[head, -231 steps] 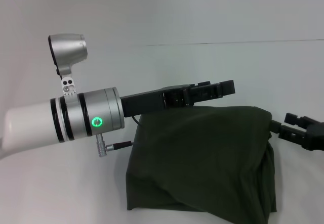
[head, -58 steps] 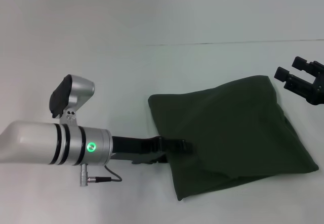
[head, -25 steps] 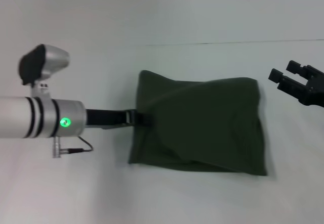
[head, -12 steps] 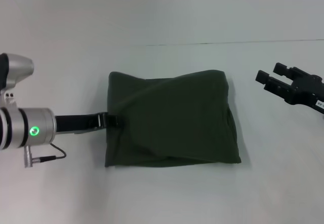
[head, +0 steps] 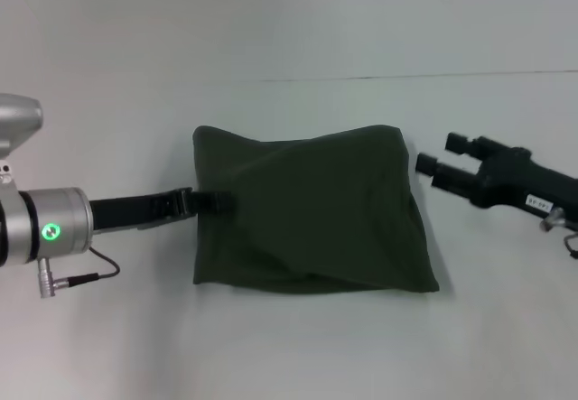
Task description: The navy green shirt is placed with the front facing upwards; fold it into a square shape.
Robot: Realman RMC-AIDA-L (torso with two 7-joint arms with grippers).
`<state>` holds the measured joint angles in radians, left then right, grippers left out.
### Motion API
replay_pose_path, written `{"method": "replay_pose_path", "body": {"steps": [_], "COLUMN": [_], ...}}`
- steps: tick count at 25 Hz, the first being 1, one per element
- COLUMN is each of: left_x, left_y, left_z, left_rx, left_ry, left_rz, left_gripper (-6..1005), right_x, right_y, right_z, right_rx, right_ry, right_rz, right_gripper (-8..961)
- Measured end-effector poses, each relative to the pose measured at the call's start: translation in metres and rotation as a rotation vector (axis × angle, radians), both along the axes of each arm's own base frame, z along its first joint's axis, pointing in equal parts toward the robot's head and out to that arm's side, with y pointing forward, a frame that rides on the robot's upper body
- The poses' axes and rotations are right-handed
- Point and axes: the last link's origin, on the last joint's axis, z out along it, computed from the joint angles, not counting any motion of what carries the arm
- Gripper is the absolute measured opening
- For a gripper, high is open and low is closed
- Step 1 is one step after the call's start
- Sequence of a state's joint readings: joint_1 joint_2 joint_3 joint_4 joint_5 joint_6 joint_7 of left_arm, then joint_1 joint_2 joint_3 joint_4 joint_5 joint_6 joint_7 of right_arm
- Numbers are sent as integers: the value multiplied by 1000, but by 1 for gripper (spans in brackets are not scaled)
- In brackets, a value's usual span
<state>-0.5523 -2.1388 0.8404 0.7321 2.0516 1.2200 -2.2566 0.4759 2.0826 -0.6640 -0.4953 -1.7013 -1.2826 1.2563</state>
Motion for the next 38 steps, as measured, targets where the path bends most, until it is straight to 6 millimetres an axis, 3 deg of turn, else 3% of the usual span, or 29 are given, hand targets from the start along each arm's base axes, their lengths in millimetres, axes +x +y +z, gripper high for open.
{"method": "replay_pose_path", "body": {"steps": [3, 9, 12, 17, 23, 32, 38], "left_x": [0, -7, -10, -4, -1, 5, 5], "left_y": [0, -1, -2, -3, -4, -4, -6], "left_z": [6, 17, 28, 43, 44, 42, 42], "left_rx": [19, 38, 77, 133, 147, 152, 150], "left_ry": [-12, -3, -4, -33, -49, -72, -85], "left_rz": [-21, -33, -53, -104, -123, -136, -142], "left_gripper": [185, 410, 618, 841, 965, 966, 966], "right_x": [2, 11, 7, -7, -3, 19, 18], "right_y": [-5, -18, -24, -36, -45, -37, -33], "right_z": [-1, 2, -4, -27, -44, -40, -26], "right_rx": [-31, -75, -118, -254, -324, -278, -217], "right_ry": [-30, -55, -59, -81, -94, -119, -52], "right_rz": [21, 32, 69, 162, 136, -41, -58], "right_gripper": [757, 758, 758, 757, 750, 750, 750]}}
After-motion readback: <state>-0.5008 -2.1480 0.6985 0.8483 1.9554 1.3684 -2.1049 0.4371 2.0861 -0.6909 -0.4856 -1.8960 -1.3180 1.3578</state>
